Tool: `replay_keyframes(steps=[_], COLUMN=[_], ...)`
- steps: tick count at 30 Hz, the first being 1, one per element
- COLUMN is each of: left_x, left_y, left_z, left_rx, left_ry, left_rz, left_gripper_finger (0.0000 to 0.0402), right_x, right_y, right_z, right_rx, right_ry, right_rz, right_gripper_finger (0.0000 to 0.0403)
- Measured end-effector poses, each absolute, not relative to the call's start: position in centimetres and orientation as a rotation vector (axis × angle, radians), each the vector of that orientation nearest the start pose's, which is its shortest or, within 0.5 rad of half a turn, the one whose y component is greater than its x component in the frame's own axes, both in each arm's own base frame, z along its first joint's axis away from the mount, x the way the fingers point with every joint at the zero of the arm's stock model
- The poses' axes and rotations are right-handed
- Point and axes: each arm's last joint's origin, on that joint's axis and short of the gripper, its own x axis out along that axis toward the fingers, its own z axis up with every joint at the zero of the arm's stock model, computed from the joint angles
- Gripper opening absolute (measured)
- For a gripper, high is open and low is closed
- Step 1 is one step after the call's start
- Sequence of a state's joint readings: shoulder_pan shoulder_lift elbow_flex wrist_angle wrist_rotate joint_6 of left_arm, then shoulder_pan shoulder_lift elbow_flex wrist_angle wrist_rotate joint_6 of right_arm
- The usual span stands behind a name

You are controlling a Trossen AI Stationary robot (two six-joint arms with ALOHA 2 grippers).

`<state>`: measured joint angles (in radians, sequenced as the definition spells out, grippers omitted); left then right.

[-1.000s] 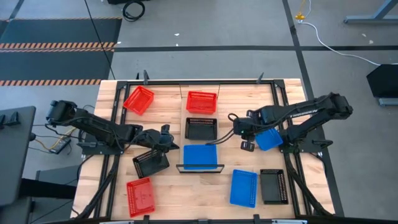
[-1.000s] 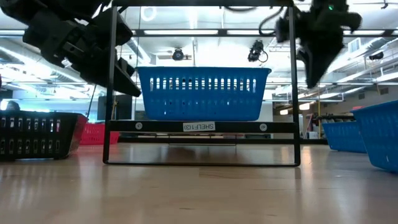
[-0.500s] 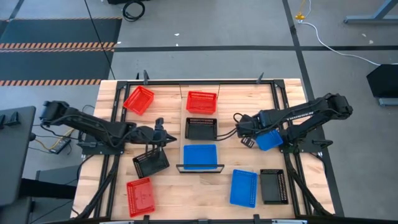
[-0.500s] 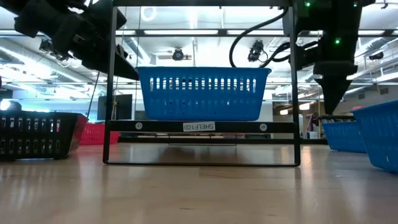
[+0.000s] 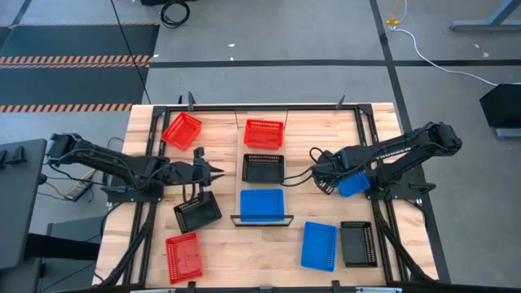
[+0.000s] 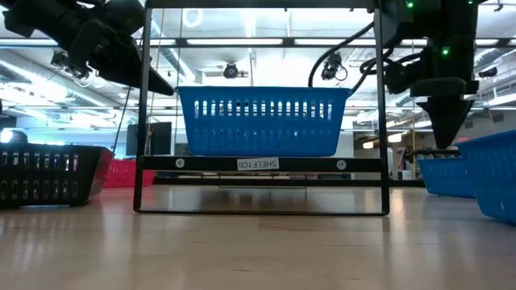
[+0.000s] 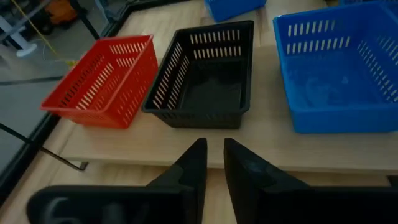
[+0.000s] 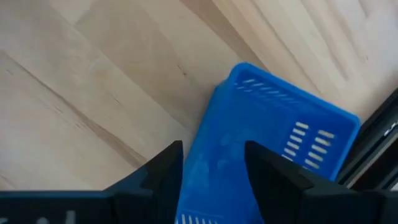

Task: Stack baskets on shelf by color
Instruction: Stack the top blue bin on top of the blue bin on the shelf

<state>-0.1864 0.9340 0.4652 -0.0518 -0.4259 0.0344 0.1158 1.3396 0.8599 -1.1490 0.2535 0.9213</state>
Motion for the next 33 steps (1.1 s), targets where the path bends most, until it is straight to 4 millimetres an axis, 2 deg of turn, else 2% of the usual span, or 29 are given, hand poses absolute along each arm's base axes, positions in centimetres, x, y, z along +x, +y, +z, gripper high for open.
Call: replay_keyframes(steps=[14, 20, 27, 29, 33], left_x=[18.9, 18.9, 18.9, 18.9, 18.9], left_y=[-2.4, -2.4, -2.4, -2.4, -2.4], left_z=[21.2, 21.2, 21.2, 21.2, 21.2], left_rx=[0.218, 0.180, 0.141, 0.141, 0.116], left_ry=[0.503, 0.497, 0.492, 0.492, 0.489], left_rz=[0.218, 0.228, 0.238, 0.238, 0.244], left_gripper_finger=[0.0079, 0.0082, 0.0082, 0.0082, 0.0079], right_x=[18.6, 17.8, 18.5, 18.8, 19.6], right_y=[2.4, 2.3, 2.5, 2.5, 2.6], right_z=[17.3, 15.9, 16.3, 16.7, 18.0], right_rx=[0.426, 0.412, 0.348, 0.327, 0.317], right_ry=[1.422, 1.444, 1.441, 1.440, 1.416], right_rz=[-0.778, -0.778, -0.664, -0.634, -0.599], right_gripper_finger=[0.0161, 0.0118, 0.0016, 0.0011, 0.0027])
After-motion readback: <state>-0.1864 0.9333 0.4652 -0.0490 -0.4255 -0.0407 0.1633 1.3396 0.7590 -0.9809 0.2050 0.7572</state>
